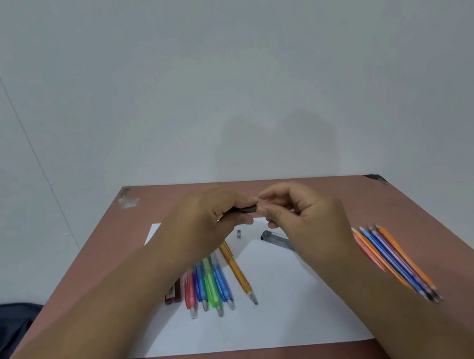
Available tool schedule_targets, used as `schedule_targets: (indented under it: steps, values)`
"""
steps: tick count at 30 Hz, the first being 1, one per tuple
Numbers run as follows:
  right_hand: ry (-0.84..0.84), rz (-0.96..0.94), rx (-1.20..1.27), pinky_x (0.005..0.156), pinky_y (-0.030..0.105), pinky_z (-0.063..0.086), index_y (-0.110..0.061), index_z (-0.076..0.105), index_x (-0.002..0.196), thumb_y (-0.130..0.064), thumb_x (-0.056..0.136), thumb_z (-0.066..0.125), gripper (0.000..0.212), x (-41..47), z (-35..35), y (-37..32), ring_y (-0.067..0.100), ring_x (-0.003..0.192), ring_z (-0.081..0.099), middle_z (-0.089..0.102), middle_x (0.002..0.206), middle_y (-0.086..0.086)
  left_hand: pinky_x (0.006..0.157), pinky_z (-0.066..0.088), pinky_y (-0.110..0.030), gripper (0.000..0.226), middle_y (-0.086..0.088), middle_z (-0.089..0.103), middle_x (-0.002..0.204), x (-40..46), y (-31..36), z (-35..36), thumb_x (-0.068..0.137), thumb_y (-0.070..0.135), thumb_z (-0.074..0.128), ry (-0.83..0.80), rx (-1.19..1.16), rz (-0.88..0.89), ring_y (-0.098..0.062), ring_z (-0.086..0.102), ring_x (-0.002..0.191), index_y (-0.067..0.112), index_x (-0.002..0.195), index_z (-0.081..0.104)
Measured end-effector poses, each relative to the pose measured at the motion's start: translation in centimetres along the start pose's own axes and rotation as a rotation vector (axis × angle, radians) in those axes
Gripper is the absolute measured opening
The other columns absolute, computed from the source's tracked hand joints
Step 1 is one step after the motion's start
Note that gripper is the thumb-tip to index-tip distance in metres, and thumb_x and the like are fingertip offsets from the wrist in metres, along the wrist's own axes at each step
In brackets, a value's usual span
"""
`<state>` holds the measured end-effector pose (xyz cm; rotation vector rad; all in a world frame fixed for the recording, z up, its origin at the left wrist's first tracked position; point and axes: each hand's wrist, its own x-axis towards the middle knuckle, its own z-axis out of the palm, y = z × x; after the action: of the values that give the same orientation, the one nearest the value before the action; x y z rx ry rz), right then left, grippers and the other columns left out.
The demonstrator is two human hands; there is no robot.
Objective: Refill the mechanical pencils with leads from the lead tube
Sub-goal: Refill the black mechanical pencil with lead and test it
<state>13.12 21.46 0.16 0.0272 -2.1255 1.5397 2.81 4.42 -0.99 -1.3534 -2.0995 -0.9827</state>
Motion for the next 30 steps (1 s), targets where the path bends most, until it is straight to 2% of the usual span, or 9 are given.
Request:
schedule_targets:
  steps: [3,5,8,11,14,19,23,26,30]
  values:
    - [-0.024,-0.016,-0.096,0.066,0.019,0.058,-0.029,0.073,0.101,-0.013,0.091,0.072,0.019,0.4,0.5,0.8,0.005,0.084,0.068,0.071,0.087,-0.014,0.071,0.059,-0.039,0.023,0.009,0.074,0.094,0.1,-0.6,-0.3,0.090,0.017,0.072,-0.018,0.062,-0.038,-0.010,0.066,0.083,0.023,0.112,0.073]
    - [-0.050,-0.023,-0.281,0.076,0.028,0.060,-0.028,0.071,0.107,-0.017,0.093,0.071,0.018,0.7,0.8,1.7,0.008,0.089,0.064,0.066,0.093,-0.015,0.078,0.057,-0.038,0.023,0.010,0.073,0.098,0.1,-0.9,-0.6,0.094,0.015,0.067,-0.031,0.118,-0.102,-0.011,0.064,0.089,0.025,0.115,0.072]
    - [-0.221,-0.075,-0.735,0.092,0.018,0.038,-0.032,0.066,0.123,-0.027,0.101,0.059,0.024,1.1,1.4,2.4,0.009,0.114,0.049,0.061,0.115,-0.014,0.087,0.053,-0.034,0.025,0.009,0.072,0.108,0.1,-1.3,-1.2,0.099,0.022,0.058,-0.074,0.159,-0.244,-0.010,0.061,0.098,0.029,0.120,0.070]
    - [-0.325,-0.090,-0.926,0.104,0.026,0.037,-0.038,0.057,0.138,-0.036,0.104,0.049,0.035,1.4,2.1,2.9,0.012,0.126,0.039,0.057,0.134,-0.015,0.086,0.053,-0.029,0.022,0.013,0.071,0.106,-0.2,-1.8,-1.4,0.100,0.024,0.057,-0.103,0.151,-0.298,-0.004,0.061,0.095,0.032,0.116,0.070]
    - [-0.369,-0.108,-1.026,0.103,0.033,0.041,-0.041,0.057,0.137,-0.040,0.106,0.043,0.034,1.5,2.7,3.2,0.013,0.121,0.041,0.058,0.132,-0.019,0.081,0.053,-0.026,0.018,0.014,0.071,0.101,-0.3,-2.2,-1.3,0.099,0.025,0.059,-0.114,0.152,-0.312,-0.001,0.061,0.088,0.030,0.111,0.072]
    - [-0.256,-0.164,-0.957,0.094,0.034,0.048,-0.034,0.072,0.109,-0.039,0.100,0.057,0.018,1.5,2.8,3.8,0.007,0.107,0.047,0.064,0.104,-0.021,0.072,0.045,-0.013,0.015,0.021,0.064,0.089,-0.1,-2.6,-0.9,0.098,0.024,0.063,-0.126,0.143,-0.306,0.003,0.057,0.078,0.027,0.107,0.074]
    - [-0.126,-0.183,-0.748,0.082,0.006,0.038,-0.031,0.072,0.105,-0.031,0.100,0.059,0.014,1.3,2.2,3.3,0.002,0.099,0.048,0.058,0.090,-0.027,0.070,0.042,-0.016,0.013,0.025,0.057,0.082,-0.2,-2.4,-0.9,0.097,0.026,0.062,-0.128,0.116,-0.297,0.005,0.056,0.076,0.027,0.104,0.074]
    - [-0.004,-0.097,-0.356,0.078,0.024,0.056,-0.036,0.074,0.099,-0.024,0.097,0.065,0.016,1.0,1.5,2.6,0.007,0.091,0.062,0.067,0.088,-0.022,0.071,0.048,-0.018,0.012,0.027,0.059,0.082,-0.1,-2.3,-0.9,0.095,0.027,0.066,-0.102,0.075,-0.278,0.003,0.059,0.078,0.029,0.104,0.074]
    - [0.005,-0.044,-0.134,0.063,0.018,0.055,-0.045,0.072,0.089,-0.021,0.095,0.068,0.025,0.4,1.2,1.4,0.004,0.082,0.064,0.070,0.087,-0.017,0.075,0.054,-0.026,0.015,0.026,0.063,0.085,-0.1,-2.0,-0.6,0.094,0.022,0.069,-0.090,0.032,-0.247,-0.001,0.063,0.082,0.027,0.106,0.075]
